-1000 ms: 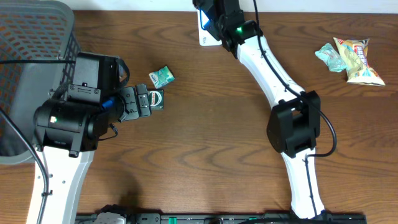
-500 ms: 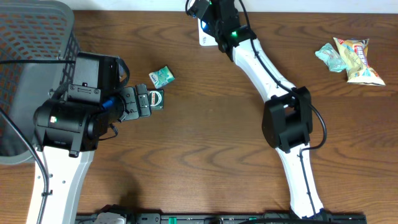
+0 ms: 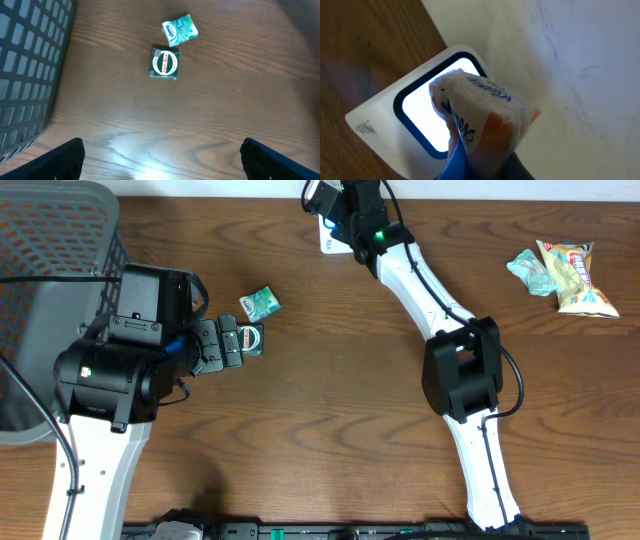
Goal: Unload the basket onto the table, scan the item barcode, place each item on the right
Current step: 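Bring the orange Kleenex pack up against the white scanner face, then carry the orange pack right and drop it beside the snack bag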
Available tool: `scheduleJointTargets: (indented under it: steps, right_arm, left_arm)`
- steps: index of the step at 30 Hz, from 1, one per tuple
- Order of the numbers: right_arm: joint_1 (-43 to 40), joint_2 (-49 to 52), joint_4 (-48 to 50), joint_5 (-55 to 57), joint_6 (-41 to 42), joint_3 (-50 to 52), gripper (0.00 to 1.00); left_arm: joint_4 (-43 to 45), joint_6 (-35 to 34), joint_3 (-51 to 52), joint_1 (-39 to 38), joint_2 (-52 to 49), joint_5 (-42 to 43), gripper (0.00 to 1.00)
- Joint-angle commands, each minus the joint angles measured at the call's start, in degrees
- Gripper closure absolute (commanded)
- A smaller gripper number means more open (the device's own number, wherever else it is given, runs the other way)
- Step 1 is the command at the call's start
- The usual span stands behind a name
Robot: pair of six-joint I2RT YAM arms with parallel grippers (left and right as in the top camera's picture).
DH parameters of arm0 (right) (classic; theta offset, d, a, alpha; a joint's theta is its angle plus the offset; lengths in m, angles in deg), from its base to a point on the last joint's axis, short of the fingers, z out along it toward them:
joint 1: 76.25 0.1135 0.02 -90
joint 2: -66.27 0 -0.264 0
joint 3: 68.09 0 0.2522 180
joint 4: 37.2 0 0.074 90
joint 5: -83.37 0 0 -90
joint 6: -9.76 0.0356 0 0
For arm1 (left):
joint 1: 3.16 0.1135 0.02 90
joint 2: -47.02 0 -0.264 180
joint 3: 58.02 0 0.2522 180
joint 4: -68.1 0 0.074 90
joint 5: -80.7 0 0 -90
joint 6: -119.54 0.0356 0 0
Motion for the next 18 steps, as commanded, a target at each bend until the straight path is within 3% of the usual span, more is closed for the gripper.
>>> scheduleJointTargets:
  steps: [1,6,12,18]
  right_arm:
    - [-0.3,0.2,-0.9,-0.7,0.2,-1.2,0.99]
    - [-0.6,0.1,-0.6,2.4,1.9,-1.2,0.99]
    - [-4.1,0.0,1.7,18.7,12.5,-1.2,0.99]
    - [-10.9,-0.2,-9.0,24.4,19.8,-1.2,0.99]
  left_arm:
    - [0.0,0.1,-0.6,-0.1,0.1,-0.5,0.02]
    - [0.0,0.1,-0.6,-0.1,0.1,-0.5,0.02]
    - [0.0,0.1,-0.6,-0.1,0.1,-0.5,0.02]
    - [0.0,0.1,-0.6,-0.1,0.1,-0.5,0.02]
